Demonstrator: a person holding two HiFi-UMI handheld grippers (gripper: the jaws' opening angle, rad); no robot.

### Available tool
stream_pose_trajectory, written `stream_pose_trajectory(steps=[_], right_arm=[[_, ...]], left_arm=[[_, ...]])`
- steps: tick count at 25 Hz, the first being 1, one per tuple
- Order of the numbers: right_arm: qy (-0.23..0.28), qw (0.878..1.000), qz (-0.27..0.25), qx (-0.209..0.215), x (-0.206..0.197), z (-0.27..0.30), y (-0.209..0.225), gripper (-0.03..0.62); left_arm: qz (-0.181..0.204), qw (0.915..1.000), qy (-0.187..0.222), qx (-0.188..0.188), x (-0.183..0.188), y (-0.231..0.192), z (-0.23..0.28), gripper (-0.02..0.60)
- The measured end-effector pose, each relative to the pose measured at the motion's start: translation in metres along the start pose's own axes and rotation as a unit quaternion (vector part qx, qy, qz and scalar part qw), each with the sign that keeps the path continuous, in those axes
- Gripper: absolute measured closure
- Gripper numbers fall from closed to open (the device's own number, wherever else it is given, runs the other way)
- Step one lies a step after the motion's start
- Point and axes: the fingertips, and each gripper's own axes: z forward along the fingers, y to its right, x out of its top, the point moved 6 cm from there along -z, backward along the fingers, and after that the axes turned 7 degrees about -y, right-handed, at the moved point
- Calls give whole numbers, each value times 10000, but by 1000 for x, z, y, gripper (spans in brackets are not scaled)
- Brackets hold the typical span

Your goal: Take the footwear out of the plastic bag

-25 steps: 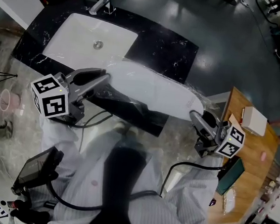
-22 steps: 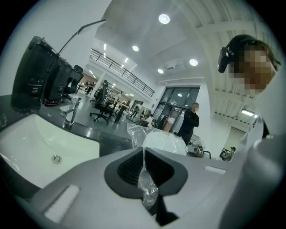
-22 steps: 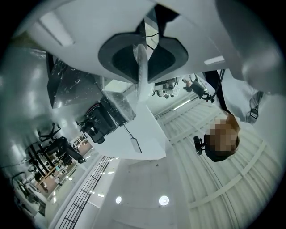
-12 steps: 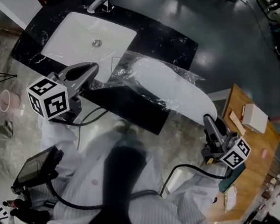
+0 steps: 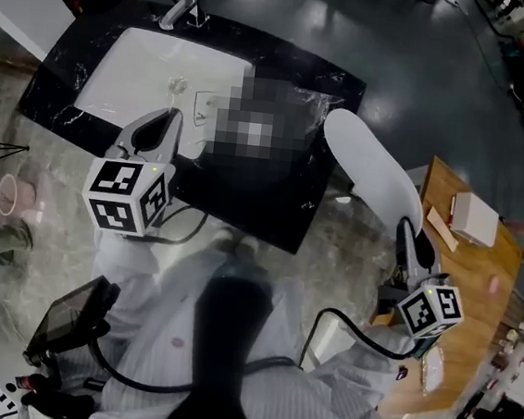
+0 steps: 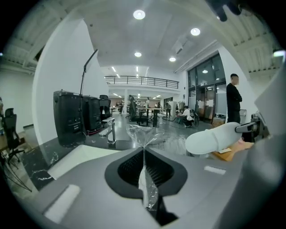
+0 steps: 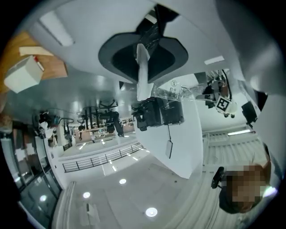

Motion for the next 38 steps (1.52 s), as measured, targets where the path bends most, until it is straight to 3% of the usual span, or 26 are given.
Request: stream_pose_trajectory(steps=[5, 12, 22, 38], right_arm=[[474, 9968, -194, -611, 13, 3, -29, 519], [651, 9971, 3, -393, 14, 24, -66, 520], [621, 9972, 201, -367, 1, 23, -77, 520], [672, 9965, 386, -314, -4, 20, -73, 520]], left_arm=[[-30, 9991, 235, 350, 5, 13, 4, 574], [-80, 9970, 743, 222, 4, 30, 3, 574], [-23, 9981, 612, -64, -13, 45, 1, 574], [37, 9981, 601, -97, -20, 38, -3, 574]])
